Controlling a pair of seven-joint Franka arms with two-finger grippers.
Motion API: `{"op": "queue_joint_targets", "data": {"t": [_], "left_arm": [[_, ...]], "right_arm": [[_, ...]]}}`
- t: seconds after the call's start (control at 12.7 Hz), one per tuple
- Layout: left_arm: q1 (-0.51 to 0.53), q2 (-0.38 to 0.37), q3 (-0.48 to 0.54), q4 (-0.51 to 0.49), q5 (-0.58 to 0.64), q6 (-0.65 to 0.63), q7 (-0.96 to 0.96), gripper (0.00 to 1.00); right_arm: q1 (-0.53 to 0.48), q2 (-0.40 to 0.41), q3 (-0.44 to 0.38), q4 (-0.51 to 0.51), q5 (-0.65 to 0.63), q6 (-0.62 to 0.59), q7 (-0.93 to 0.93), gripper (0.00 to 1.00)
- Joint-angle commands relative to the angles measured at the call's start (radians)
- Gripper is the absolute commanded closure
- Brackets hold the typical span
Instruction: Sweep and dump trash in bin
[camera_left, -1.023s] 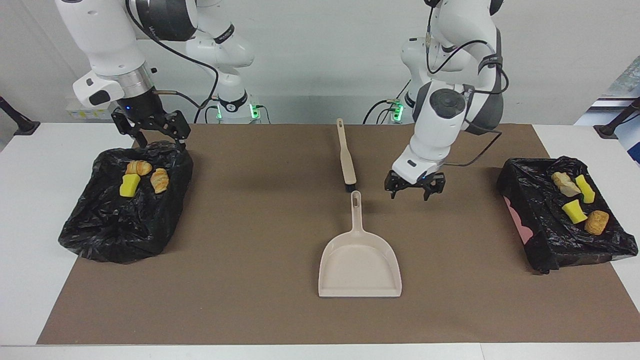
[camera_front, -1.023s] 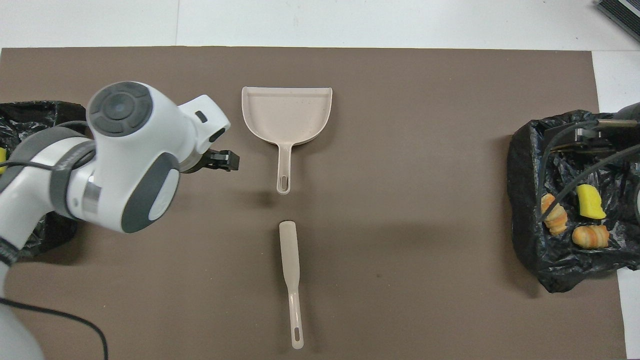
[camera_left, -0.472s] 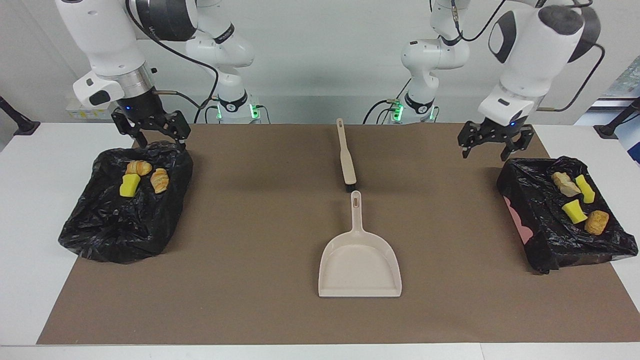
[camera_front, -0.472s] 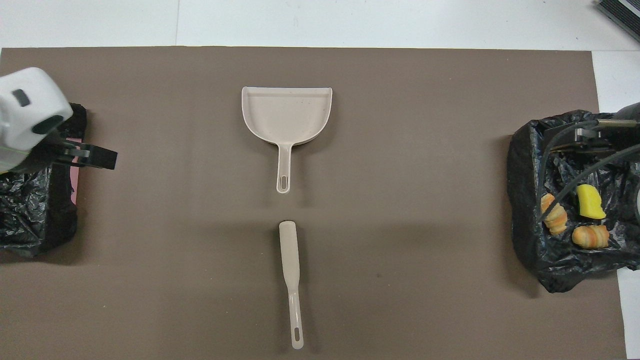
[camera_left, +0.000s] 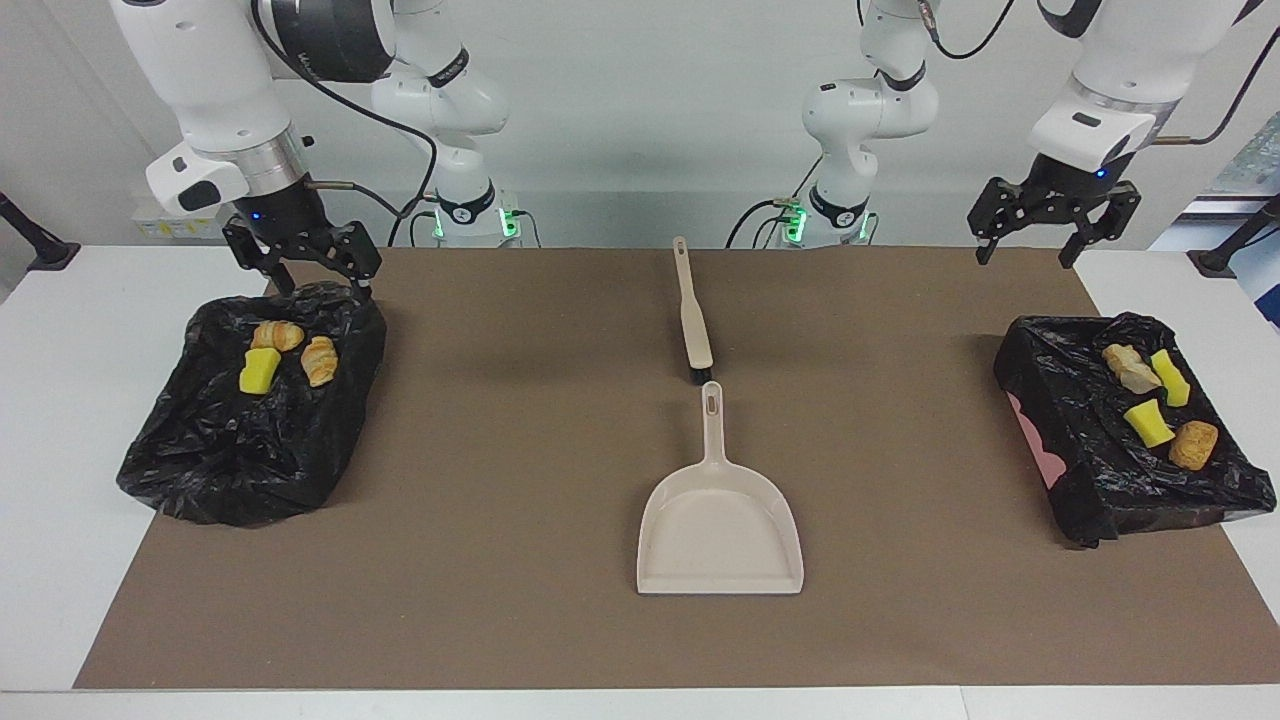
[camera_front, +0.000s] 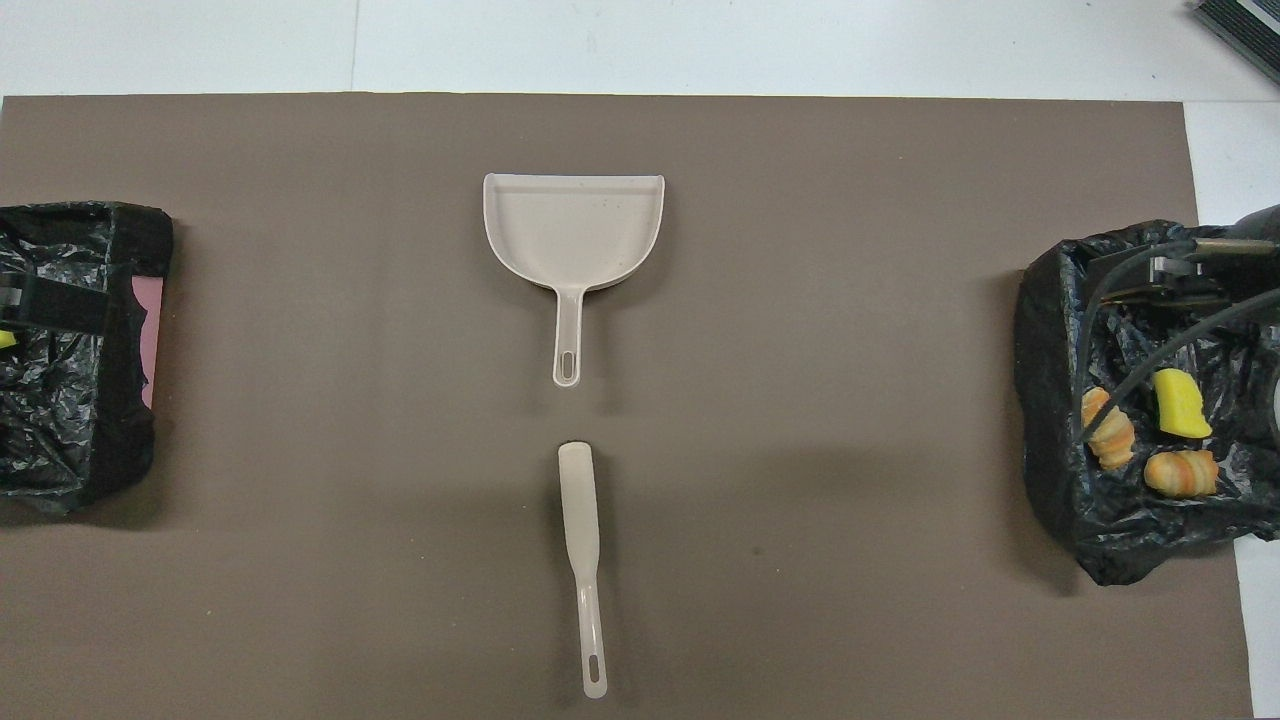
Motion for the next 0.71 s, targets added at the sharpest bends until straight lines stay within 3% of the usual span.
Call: {"op": "queue_joint_targets", "data": {"t": [0.0,0.39,0.63], "left_arm": [[0.011,-0.043,-0.006,-0.041,-0.004,-0.012,0.008,0.0],[0.012,-0.045,-0.003,-0.041,-0.012,-0.04,0.009,0.0],[0.064,-0.046,-0.001,-0.049,-0.048,-0.032,0.002,0.0]], "right_arm": [[-0.003,0.002,0.0,0.01,0.021,-0.007,-0.032,0.0],[-0.002,0.002,-0.001,0.01,0.021,-0.009,-0.032,0.0],[0.0,0.002,-0.001,0.01,0.021,-0.009,-0.032,0.0]]}}
